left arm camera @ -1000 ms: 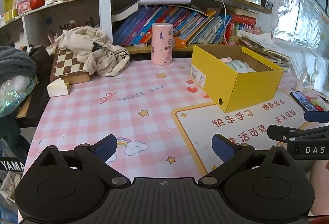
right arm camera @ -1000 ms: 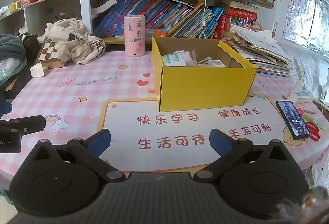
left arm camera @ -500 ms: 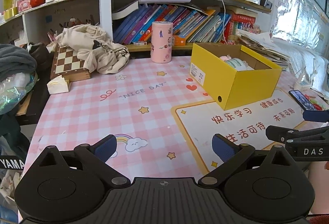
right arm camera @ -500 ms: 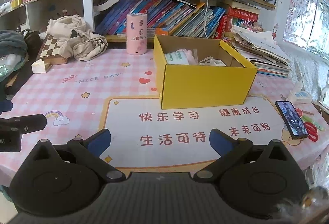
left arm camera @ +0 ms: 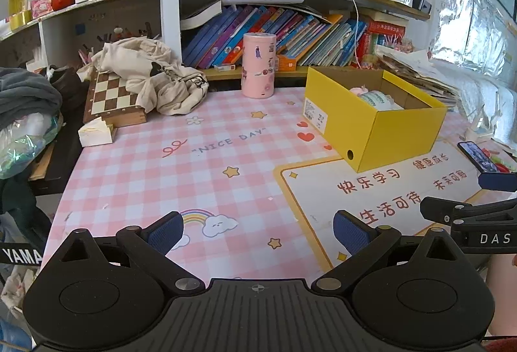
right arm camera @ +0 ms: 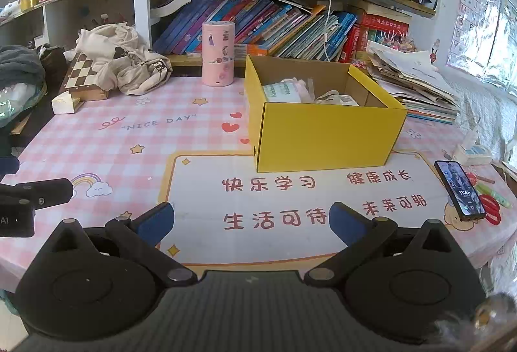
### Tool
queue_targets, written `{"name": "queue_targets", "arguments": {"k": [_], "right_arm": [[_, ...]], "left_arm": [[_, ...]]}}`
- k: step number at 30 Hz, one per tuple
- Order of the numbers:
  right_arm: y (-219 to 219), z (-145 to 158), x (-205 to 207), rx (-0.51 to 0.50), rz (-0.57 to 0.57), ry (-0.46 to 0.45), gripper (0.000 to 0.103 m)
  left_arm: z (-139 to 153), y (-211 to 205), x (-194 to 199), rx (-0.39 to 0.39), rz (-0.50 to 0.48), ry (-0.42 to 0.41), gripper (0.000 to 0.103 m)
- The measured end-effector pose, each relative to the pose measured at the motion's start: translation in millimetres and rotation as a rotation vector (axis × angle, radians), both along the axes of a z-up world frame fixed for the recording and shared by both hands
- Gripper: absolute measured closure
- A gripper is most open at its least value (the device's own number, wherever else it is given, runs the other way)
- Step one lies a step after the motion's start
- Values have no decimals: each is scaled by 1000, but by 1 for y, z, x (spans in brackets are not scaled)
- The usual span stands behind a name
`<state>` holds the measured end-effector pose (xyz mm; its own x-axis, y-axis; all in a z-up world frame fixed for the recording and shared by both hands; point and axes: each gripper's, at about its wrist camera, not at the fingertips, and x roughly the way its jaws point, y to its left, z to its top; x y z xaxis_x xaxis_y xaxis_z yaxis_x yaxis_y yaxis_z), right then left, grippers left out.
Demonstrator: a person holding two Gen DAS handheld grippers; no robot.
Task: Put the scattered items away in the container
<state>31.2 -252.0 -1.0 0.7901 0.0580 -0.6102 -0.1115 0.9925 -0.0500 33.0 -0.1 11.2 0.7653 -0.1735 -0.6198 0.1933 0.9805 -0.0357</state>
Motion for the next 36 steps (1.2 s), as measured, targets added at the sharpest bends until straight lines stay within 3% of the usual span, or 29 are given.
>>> {"name": "queue_targets", "arguments": {"k": [36], "right_arm": [[9,-2,4,-5,13,7,0]], "left_arm": [[0,8,0,-22,8,7,0]]}}
